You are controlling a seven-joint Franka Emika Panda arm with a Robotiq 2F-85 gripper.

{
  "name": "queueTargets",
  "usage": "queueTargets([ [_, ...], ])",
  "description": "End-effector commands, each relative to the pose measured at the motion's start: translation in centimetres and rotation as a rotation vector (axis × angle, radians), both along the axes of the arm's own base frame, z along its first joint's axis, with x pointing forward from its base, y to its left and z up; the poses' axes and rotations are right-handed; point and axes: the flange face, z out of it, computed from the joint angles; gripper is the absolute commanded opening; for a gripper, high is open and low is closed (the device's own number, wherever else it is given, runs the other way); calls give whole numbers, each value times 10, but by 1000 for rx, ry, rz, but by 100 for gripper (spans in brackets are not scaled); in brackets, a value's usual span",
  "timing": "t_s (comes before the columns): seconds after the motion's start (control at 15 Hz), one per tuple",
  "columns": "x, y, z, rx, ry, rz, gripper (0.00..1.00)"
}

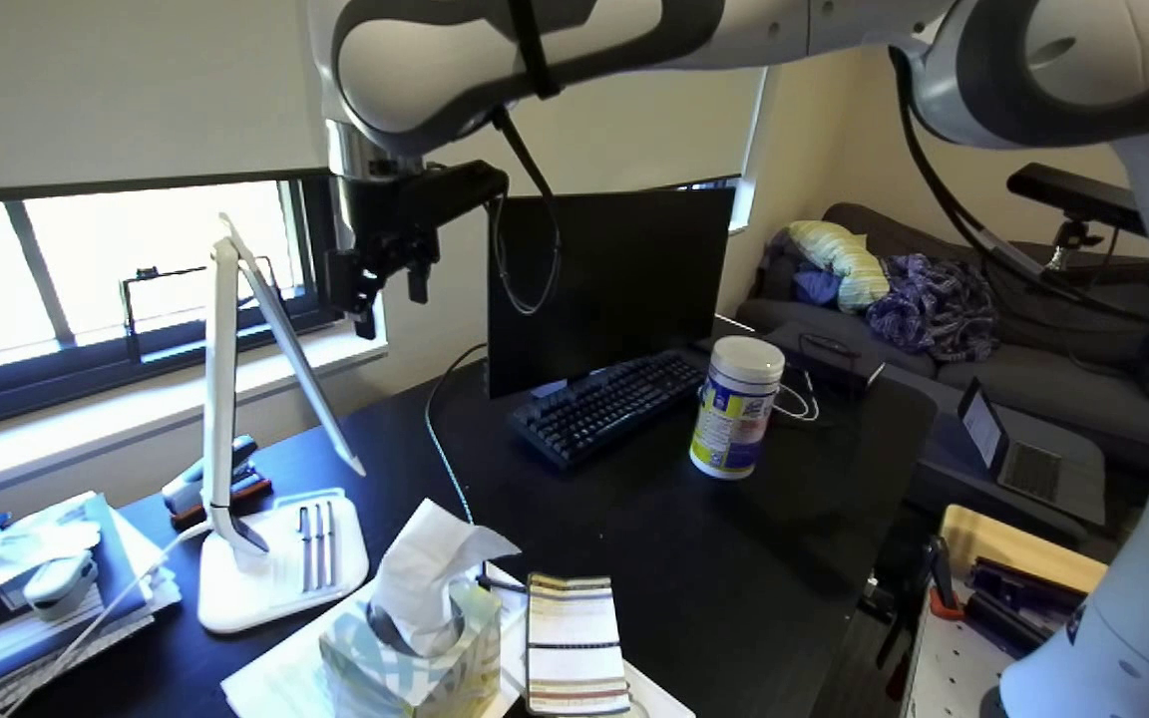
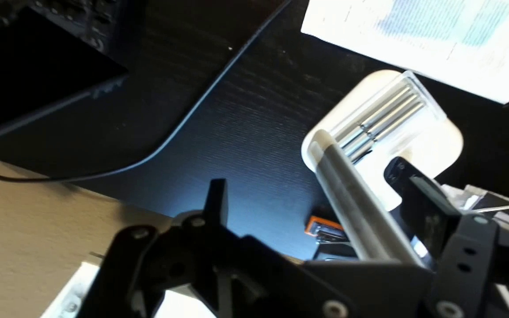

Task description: Push the lamp downwards

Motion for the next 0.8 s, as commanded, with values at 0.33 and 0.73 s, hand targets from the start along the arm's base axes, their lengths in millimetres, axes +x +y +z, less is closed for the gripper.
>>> queueTargets([
  [0.33,-46,-37,27,-79,21,-142,100],
  [0.73,-133,-29,70,-135,21,-66,100],
])
